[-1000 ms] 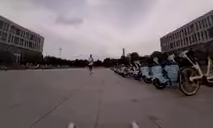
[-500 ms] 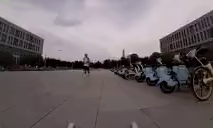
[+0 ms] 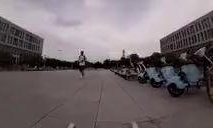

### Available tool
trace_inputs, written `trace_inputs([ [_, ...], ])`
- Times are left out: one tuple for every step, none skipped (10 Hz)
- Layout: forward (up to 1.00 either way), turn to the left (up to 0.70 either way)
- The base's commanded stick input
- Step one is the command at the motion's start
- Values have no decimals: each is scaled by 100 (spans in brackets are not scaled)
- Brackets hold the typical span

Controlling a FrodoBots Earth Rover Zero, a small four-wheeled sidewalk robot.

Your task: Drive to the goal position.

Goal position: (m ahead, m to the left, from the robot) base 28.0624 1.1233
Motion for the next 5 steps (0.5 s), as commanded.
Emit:
trace_inputs([
  [70,0],
  [70,0],
  [70,0],
  [70,0],
  [70,0],
])
